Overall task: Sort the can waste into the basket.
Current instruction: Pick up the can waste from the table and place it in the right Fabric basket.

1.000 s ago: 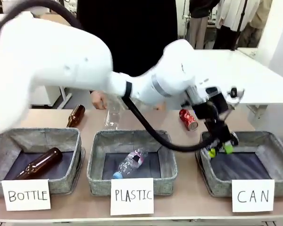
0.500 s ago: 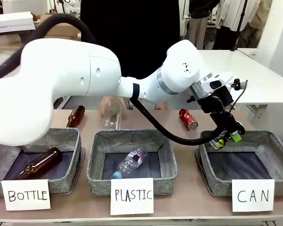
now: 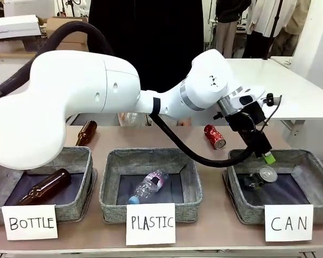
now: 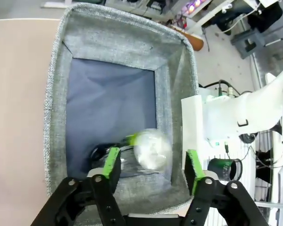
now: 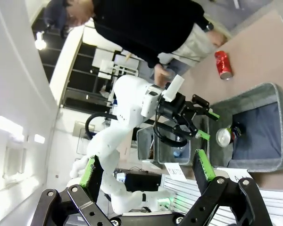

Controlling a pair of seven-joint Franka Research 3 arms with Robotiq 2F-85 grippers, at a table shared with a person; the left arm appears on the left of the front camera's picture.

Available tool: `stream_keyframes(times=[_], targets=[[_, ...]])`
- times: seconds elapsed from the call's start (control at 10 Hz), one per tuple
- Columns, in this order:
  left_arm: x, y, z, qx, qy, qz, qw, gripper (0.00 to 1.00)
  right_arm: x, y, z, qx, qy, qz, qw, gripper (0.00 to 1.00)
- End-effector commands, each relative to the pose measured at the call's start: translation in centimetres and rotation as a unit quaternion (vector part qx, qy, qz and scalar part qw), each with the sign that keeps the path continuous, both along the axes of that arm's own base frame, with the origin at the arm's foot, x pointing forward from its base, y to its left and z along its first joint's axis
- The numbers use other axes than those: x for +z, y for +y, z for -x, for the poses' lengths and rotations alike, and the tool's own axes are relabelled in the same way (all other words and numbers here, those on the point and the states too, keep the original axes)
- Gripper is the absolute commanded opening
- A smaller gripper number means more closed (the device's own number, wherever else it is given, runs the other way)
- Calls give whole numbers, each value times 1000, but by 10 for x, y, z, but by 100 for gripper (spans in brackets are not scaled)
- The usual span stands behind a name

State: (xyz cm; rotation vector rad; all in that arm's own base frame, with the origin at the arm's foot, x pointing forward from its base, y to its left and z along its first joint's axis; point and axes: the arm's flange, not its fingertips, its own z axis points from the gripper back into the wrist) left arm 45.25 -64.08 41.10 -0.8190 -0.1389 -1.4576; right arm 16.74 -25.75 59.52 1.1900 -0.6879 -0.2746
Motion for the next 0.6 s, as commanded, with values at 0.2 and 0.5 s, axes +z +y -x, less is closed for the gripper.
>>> stream_keyframes(times=[0.2, 0.5], targets=[[13, -2, -11, 11, -7, -17, 1000, 100, 0, 4, -3, -9, 1, -8, 1000, 100], [31, 14, -26, 49, 6, -77, 996, 100, 0, 4, -3, -9, 1, -8, 1000, 100]])
